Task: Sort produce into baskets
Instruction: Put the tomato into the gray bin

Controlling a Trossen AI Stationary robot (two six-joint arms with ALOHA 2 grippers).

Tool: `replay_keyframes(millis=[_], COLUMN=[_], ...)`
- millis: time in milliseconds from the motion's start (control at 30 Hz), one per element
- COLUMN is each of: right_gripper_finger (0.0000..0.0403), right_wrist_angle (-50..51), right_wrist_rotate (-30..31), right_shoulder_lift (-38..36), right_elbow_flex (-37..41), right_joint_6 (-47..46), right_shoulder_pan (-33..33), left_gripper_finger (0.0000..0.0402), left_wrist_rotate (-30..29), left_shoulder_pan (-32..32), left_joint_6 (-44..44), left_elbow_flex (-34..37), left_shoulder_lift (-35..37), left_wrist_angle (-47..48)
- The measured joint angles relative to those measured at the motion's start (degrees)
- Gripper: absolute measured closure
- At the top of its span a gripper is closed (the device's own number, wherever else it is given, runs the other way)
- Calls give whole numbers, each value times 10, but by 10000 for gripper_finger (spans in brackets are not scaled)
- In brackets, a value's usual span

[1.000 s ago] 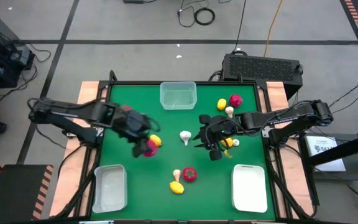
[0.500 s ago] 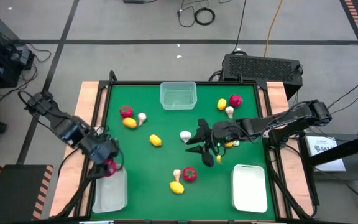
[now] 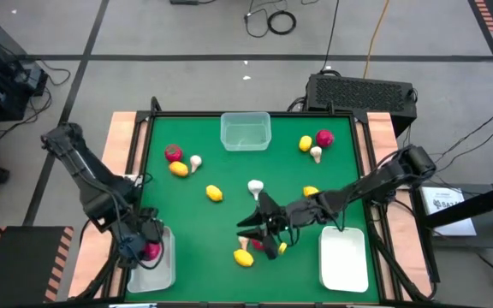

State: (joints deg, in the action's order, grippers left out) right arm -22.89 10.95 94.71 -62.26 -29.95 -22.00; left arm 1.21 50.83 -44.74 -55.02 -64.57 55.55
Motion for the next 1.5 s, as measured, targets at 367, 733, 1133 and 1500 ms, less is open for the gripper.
replay_keyframes(millis=[367,733,1133,1500], right_gripper_finger=[280,280,280,280], right_wrist_angle=[3,27,54,55], right_wrist_rotate=[-9,-69,-107,-125], right_shoulder_lift=[39,39,37,33], right_elbow_flex=[-49,-49,-49,-49], right_joint_6=[25,28,23,21], right_shoulder_pan=[-4,-4,-4,-4], left_gripper_finger=[118,118,74,11], left_wrist_rotate=[-36,-62,-64,-44], left_shoulder_pan=[6,7,5,-1], left_joint_6=[-24,-75,-104,-142], left_elbow_flex=[73,76,76,76], left_shoulder_lift=[-7,-7,-7,-6], left_wrist_angle=[-43,-43,-40,-59])
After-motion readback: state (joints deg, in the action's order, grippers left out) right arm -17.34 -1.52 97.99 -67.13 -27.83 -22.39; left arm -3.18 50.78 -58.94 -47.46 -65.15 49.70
